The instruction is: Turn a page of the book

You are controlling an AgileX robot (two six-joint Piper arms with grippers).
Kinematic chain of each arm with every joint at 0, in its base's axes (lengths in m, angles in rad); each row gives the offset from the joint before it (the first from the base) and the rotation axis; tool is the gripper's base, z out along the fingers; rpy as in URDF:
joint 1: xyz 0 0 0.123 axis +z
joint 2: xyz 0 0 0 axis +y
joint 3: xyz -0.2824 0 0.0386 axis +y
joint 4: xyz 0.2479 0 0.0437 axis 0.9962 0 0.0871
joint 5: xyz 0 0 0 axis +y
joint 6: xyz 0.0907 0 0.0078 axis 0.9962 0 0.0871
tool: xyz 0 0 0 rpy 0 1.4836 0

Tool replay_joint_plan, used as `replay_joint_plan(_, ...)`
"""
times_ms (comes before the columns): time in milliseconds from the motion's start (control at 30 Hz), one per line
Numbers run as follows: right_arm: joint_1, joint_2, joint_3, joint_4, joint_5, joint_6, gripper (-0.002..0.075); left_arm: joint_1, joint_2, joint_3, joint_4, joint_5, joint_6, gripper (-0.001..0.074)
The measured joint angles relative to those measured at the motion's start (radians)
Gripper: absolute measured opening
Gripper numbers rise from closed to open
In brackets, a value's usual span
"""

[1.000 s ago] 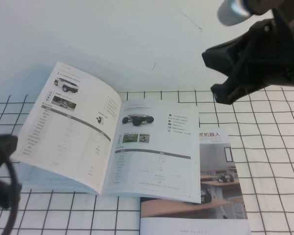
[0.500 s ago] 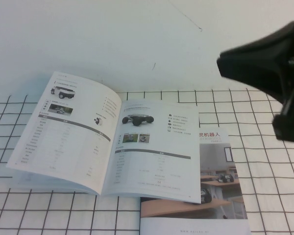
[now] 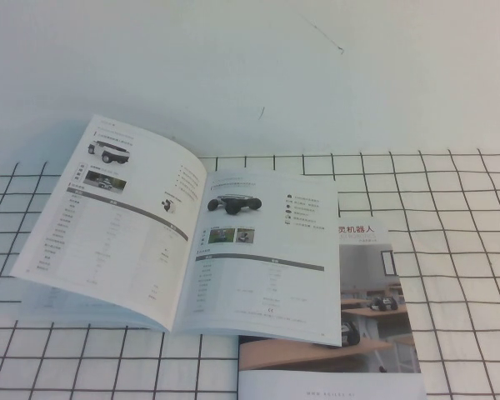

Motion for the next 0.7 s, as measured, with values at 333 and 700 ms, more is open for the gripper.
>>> replay_joint_plan(333, 0.0, -0.092, 0.24, -0.038, -0.257, 0.004, 0.0001, 0.0, -0.001, 0.249, 0.245, -0.347, -0.061, -0.0003)
replay_joint_plan(700, 0.0, -0.078, 0.298, -0.04, -0.282, 0.008, 0.0001, 0.0, 0.003, 0.362, 0.271, -0.582, -0.071, -0.0003)
